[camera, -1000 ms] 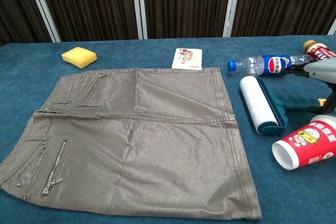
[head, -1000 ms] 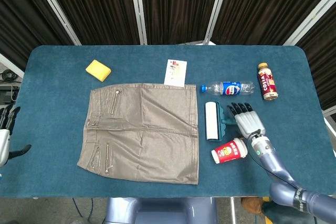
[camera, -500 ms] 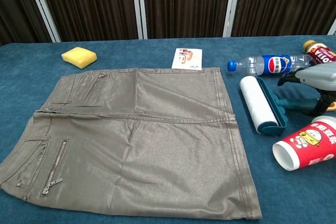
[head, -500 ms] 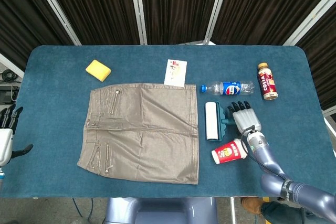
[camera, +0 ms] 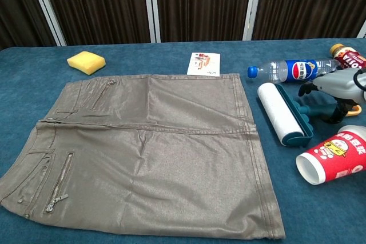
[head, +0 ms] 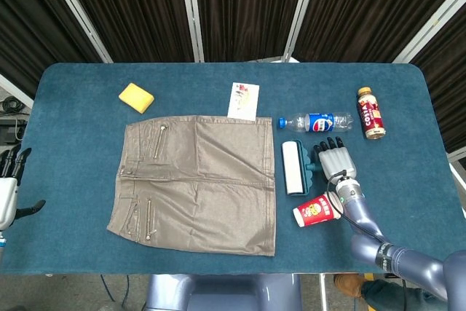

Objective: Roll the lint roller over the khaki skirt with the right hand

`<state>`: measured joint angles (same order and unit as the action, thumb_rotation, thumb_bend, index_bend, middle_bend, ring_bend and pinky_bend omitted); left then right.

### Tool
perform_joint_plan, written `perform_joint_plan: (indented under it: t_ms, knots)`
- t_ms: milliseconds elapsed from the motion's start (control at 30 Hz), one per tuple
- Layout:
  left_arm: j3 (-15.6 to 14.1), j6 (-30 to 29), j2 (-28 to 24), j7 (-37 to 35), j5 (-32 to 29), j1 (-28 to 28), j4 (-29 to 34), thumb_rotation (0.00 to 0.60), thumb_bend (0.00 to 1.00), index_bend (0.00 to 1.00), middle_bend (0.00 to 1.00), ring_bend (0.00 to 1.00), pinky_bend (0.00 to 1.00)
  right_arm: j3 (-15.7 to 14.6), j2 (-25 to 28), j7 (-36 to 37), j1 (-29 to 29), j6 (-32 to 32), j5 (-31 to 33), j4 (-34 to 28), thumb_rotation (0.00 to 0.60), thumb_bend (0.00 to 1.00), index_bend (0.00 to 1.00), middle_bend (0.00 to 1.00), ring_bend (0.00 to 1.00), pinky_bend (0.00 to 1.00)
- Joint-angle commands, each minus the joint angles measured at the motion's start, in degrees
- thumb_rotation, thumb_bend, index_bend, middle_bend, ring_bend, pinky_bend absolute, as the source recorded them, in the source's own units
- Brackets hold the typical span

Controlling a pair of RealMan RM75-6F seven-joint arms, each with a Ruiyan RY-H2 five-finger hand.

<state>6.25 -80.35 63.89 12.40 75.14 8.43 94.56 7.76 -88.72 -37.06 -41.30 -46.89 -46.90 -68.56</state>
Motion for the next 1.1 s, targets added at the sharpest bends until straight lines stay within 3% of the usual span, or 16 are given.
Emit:
perform_joint_plan:
  t_ms: [33, 267, 567, 833, 1100]
  knots:
    - [0.0, 0.1, 0.0, 0.0, -0.1, 0.0, -0.1, 0.600, 0.00, 0.00, 0.00, 0.00, 0.00, -0.4, -0.5, 0.1, -0.2, 0.0, -0.2, 0.8, 0.600, 0.46, 0.23, 0.22, 0.10, 0.17]
    - [-0.1, 0.4, 0.2, 0.2, -0.4, 0.3, -0.3, 0.600, 0.00, 0.00, 0.00, 0.00, 0.00, -1.5, -1.0, 1.8, 0.1, -0.9, -3.1, 2.2, 0.600, 0.60, 0.42, 0.43, 0.31, 0.31]
    - [-0.3, 0.2, -0.1, -0.2, 0.1, 0.2, 0.3, 0.600, 0.00, 0.00, 0.00, 0.00, 0.00, -2.1, 0.5, 6.1, 1.3, -3.7, -9.1, 1.8, 0.600, 0.73, 0.48, 0.49, 0.37, 0.38]
    - [-0.5, -0.1, -1.1, -1.8, 1.0, 0.0, 1.4, 0.600, 0.00, 0.00, 0.00, 0.00, 0.00, -1.3, 7.2, 8.2, 1.6, -7.9, -15.7, -7.5, 0.600, 0.80, 0.49, 0.50, 0.37, 0.38]
    - [-0.6, 0.2, -1.8, -3.0, 1.4, 0.2, 1.8, 0.600, 0.00, 0.00, 0.00, 0.00, 0.00, 0.6, 11.6, 3.9, -2.4, -6.9, -19.0, -18.5, 0.600, 0.83, 0.49, 0.50, 0.37, 0.38]
